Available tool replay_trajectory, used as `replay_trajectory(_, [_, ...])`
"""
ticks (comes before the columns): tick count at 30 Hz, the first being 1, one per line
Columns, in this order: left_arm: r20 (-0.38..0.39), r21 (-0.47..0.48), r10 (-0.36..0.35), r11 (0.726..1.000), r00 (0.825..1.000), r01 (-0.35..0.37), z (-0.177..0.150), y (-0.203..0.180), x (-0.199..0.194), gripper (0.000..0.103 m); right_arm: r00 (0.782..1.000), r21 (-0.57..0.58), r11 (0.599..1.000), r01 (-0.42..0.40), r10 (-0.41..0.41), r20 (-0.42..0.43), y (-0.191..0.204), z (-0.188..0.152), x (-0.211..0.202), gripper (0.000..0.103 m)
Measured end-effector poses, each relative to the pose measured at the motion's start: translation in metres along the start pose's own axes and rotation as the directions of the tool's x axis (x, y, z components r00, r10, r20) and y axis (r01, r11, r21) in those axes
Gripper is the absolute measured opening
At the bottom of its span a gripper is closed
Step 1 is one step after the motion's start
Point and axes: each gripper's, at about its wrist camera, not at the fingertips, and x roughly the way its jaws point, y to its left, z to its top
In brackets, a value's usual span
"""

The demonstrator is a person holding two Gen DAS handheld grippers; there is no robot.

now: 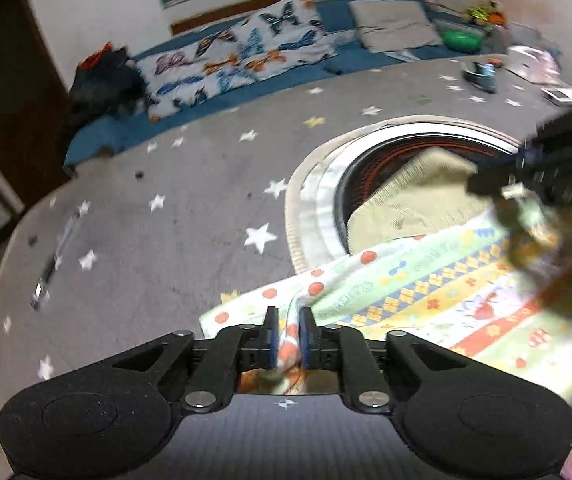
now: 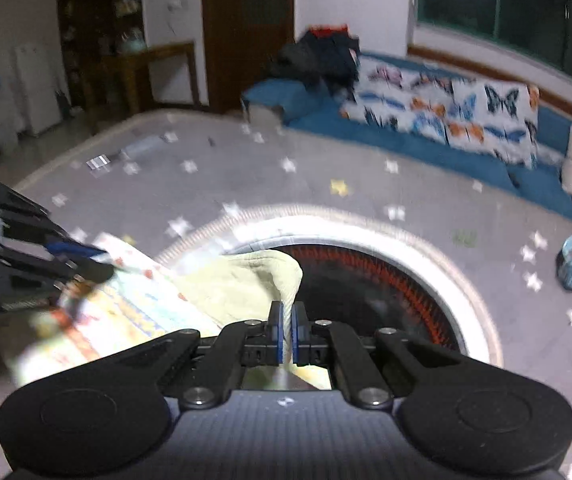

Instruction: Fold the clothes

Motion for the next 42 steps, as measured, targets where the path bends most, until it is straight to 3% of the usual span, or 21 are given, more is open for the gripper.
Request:
replay_trajectory(2, [0.016, -0.006, 0.031, 0.999, 0.999, -0.031, -0.002, 0.002, -0.003, 0.030, 0.999, 0.018, 1.000, 0.009, -0.008, -0.036, -0.002, -0.005, 0.017, 0.005])
replay_trajectory(5, [0.042, -0.041, 0.059, 0.998, 0.997, -0.057, -0.005, 0.008, -0.019, 0.043, 0.999, 0.038, 0.998, 0.042, -0.042, -0.021, -0.005, -0.008, 0.015, 0.013])
replay_trajectory(8, [0.069, -0.078, 0.075, 0.995, 0.995, -0.069, -0.008, 0.014, -0.035, 0.043, 0.998, 0.073, 0.996, 0.053, -0.056, 0.034, -0.008, -0.010, -0.005, 0.016])
replay_trajectory(11, [0.117, -0.132, 0.004, 0.991, 0.993, 0.011, -0.018, 0.011, -0.059, 0.043, 0.997, 0.104, 0.994, 0.016, -0.024, 0.072, -0.007, -0.013, -0.030, 0.023])
replay_trajectory(15, [0.168, -0.176, -0.102, 0.975, 0.980, 0.132, -0.034, 0.002, -0.084, 0.043, 0.998, 0.132, 0.991, -0.034, 0.026, 0.061, 0.000, -0.033, -0.050, 0.026])
replay_trajectory(22, [0.124, -0.169, -0.166, 0.968, 0.978, 0.185, -0.068, -0.019, -0.078, 0.043, 0.999, 0.208, 0.977, 0.039, -0.039, -0.004, -0.015, -0.070, -0.041, 0.026])
replay_trajectory(26, [0.120, -0.197, -0.193, 0.957, 0.974, 0.214, -0.075, -0.016, -0.073, 0.043, 0.997, 0.239, 0.969, 0.067, -0.077, 0.031, -0.016, -0.078, -0.050, 0.026])
replay_trajectory(31, [0.122, -0.210, -0.192, 0.954, 0.974, 0.214, -0.072, -0.012, -0.074, 0.043, 0.993, 0.141, 0.990, 0.017, -0.033, 0.112, 0.012, -0.085, -0.068, 0.026])
replay_trajectory(33, [0.132, -0.209, -0.177, 0.957, 0.975, 0.202, -0.069, -0.011, -0.075, 0.043, 0.994, 0.104, 0.995, -0.010, -0.001, 0.105, 0.023, -0.088, -0.068, 0.029])
replay_trajectory(35, [0.128, -0.204, -0.160, 0.962, 0.979, 0.184, -0.067, -0.012, -0.072, 0.043, 0.996, 0.070, 0.997, -0.029, 0.022, 0.091, 0.034, -0.093, -0.067, 0.041])
replay_trajectory(38, [0.093, -0.212, -0.177, 0.958, 0.980, 0.194, -0.070, -0.013, -0.064, 0.043, 0.997, 0.028, 0.999, -0.018, 0.016, 0.080, 0.042, -0.103, -0.064, 0.042])
replay_trajectory(42, [0.075, -0.223, -0.229, 0.945, 0.971, 0.240, -0.073, -0.013, -0.070, 0.041, 0.997, 0.058, 0.998, -0.041, 0.037, 0.067, 0.039, -0.109, -0.071, 0.042])
